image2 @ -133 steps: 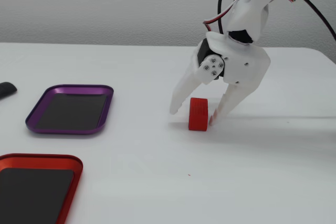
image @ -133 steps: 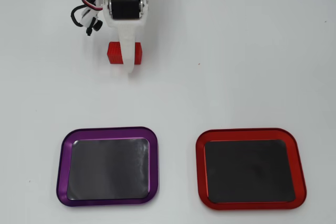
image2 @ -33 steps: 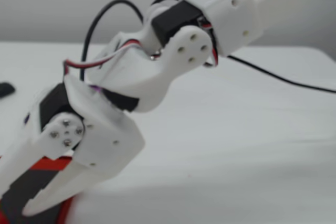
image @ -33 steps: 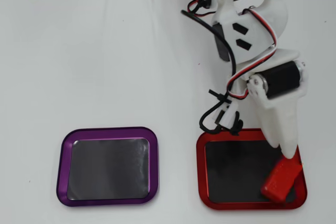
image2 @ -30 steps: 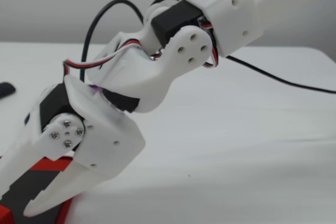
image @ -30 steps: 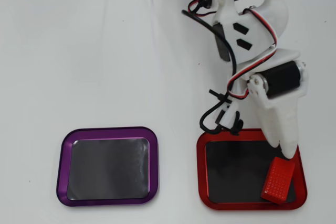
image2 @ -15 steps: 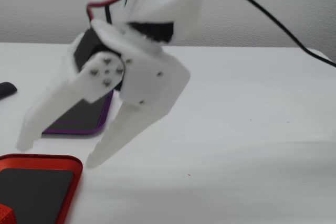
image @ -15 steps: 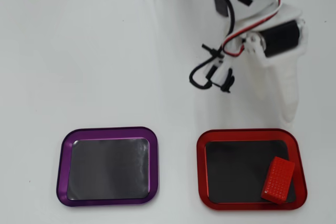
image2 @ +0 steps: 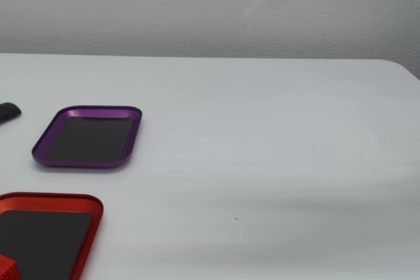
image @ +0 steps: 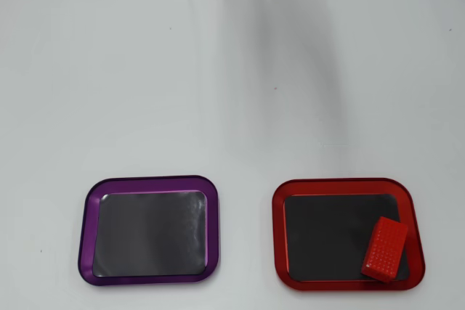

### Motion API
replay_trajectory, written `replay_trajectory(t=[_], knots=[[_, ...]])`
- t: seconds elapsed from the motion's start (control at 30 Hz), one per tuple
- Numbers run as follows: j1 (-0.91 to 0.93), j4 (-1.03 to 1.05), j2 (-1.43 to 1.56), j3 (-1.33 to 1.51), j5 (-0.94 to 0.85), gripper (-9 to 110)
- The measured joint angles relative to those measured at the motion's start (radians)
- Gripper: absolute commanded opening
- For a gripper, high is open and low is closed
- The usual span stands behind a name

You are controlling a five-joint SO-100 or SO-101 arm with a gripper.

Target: Grasp a red block and put it in the left red dish.

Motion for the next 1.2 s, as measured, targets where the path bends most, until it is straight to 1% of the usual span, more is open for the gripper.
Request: replay_trajectory(t=[0.1, 0.3, 0.47, 0.6, 0.77, 0.9, 1.0, 1.2], knots=[[0.087, -0.005, 0.147, 0.190, 0.000, 23], [0.175, -0.137, 0.476, 0.578, 0.000, 23], [0.169, -0.282, 0.746, 0.894, 0.000, 23], [0.184, -0.319, 0.919, 1.115, 0.006, 23], [0.169, -0.285, 1.075, 1.293, 0.014, 23], [0.170, -0.193, 1.160, 1.378, 0.106, 23], [0.169, -0.141, 1.190, 1.427, 0.158, 23], [0.173, -0.077, 1.203, 1.480, 0.167, 22]])
